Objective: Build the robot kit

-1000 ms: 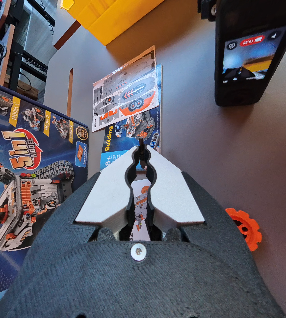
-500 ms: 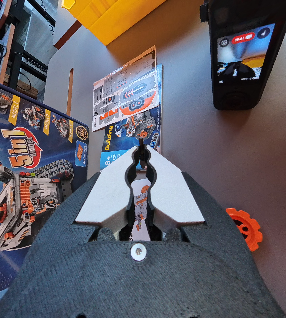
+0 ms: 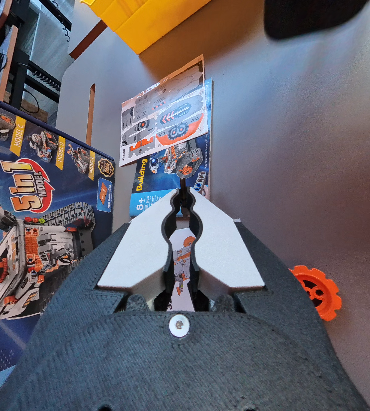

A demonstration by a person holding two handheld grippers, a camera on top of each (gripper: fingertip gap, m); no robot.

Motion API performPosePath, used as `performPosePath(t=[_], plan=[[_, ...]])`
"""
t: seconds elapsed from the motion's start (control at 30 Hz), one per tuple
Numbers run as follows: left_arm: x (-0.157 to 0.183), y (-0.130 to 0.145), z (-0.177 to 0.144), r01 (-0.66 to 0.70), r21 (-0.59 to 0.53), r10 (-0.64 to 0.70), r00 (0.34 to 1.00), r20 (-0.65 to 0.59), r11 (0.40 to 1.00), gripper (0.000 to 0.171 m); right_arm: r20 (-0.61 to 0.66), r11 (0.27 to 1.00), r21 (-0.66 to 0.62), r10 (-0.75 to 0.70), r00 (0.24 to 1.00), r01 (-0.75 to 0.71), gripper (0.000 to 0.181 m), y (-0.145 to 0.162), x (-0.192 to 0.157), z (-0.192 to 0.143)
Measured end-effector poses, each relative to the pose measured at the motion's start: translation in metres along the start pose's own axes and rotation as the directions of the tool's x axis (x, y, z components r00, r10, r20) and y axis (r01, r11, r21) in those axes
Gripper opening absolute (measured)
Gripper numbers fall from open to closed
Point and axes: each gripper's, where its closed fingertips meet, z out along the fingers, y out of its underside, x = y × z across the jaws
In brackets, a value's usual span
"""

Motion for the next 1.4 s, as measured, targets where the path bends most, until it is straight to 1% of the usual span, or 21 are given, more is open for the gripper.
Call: performPosePath(t=[0.07,0.13,0.23,0.3,0.37,0.43,0.57,0.77,0.83,0.9,0.93,1.07,1.1,1.13,1.17,1.2,1.23,1.3,1.37,1.4], plan=[[0.000,-0.001,0.000,0.006,0.007,-0.006,1.000,-0.001,1.000,0.001,-0.054,0.978,0.208,-0.008,0.999,0.019,0.014,-0.003,0.006,-0.002],[0.000,-0.002,-0.001,0.005,0.010,-0.005,1.000,0.000,1.000,0.001,-0.112,0.932,0.362,0.022,0.993,0.020,0.015,0.000,0.012,0.001],[0.000,-0.004,-0.001,0.001,0.014,-0.001,1.000,-0.001,1.000,0.001,-0.122,0.812,0.584,0.080,0.989,0.007,0.015,0.001,0.009,0.004],[0.001,-0.005,0.000,-0.001,0.012,0.001,1.000,-0.003,1.000,0.001,-0.117,0.725,0.689,0.112,0.987,-0.001,0.016,0.001,0.007,0.001],[0.002,-0.004,0.001,-0.004,0.008,0.004,1.000,-0.006,1.000,0.001,-0.120,0.647,0.763,0.144,0.982,-0.001,0.016,0.000,0.009,-0.003],[0.003,-0.003,0.002,-0.007,0.002,0.007,1.000,-0.010,1.000,0.001,-0.084,0.616,0.787,0.137,0.987,-0.019,0.016,-0.002,0.008,0.001],[0.004,-0.002,0.001,-0.009,-0.005,0.009,1.000,-0.009,1.000,0.001,-0.088,0.629,0.778,0.109,0.990,0.000,0.018,-0.007,0.011,0.010],[0.004,-0.001,0.001,-0.007,-0.008,0.007,1.000,-0.010,1.000,0.001,-0.041,0.649,0.760,0.099,0.994,-0.034,0.017,-0.011,0.012,0.013],[0.005,-0.001,0.002,-0.011,-0.011,0.010,1.000,-0.015,1.000,0.001,-0.025,0.649,0.759,0.097,0.995,-0.044,0.011,-0.012,0.012,0.013],[0.006,0.000,0.003,-0.012,-0.014,0.012,1.000,-0.018,1.000,0.001,-0.020,0.654,0.755,0.097,0.995,-0.049,0.010,-0.013,0.013,0.014],[0.006,0.000,0.003,-0.011,-0.014,0.011,1.000,-0.019,1.000,0.001,-0.018,0.659,0.750,0.095,0.995,-0.049,0.006,-0.013,0.012,0.015],[0.006,0.000,0.003,-0.008,-0.011,0.008,1.000,-0.017,1.000,0.001,-0.017,0.652,0.757,0.093,0.996,-0.048,0.006,-0.015,0.011,0.012],[0.005,-0.001,0.002,-0.008,-0.009,0.008,1.000,-0.012,1.000,0.001,-0.029,0.635,0.771,0.101,0.995,-0.042,0.006,-0.016,0.013,0.007],[0.005,-0.002,0.002,-0.008,-0.005,0.008,1.000,-0.012,1.000,0.001,-0.048,0.605,0.795,0.112,0.993,-0.030,0.006,-0.018,0.015,-0.001],[0.005,-0.003,0.002,-0.008,-0.003,0.008,1.000,-0.011,1.000,0.001,-0.078,0.556,0.831,0.145,0.986,-0.016,0.006,-0.021,0.022,-0.014],[0.004,-0.004,0.001,-0.008,-0.001,0.008,1.000,-0.007,1.000,0.001,-0.099,0.491,0.871,0.175,0.979,0.000,0.005,-0.025,0.028,-0.031],[0.003,-0.005,0.001,-0.009,0.001,0.009,1.000,-0.003,1.000,0.001,-0.108,0.413,0.911,0.204,0.973,0.014,0.005,-0.029,0.033,-0.051],[0.001,-0.006,0.000,-0.008,0.003,0.008,1.000,0.004,1.000,0.001,-0.109,0.229,0.972,0.260,0.960,0.048,0.005,-0.035,0.042,-0.099],[-0.002,-0.007,-0.003,-0.002,0.006,0.002,1.000,0.016,1.000,0.001,-0.075,0.067,0.996,0.282,0.956,0.059,0.006,-0.039,0.049,-0.144],[-0.003,-0.009,-0.006,0.003,0.011,-0.003,1.000,0.019,1.000,0.001,-0.052,-0.009,0.998,0.267,0.962,0.056,0.006,-0.041,0.050,-0.164]])
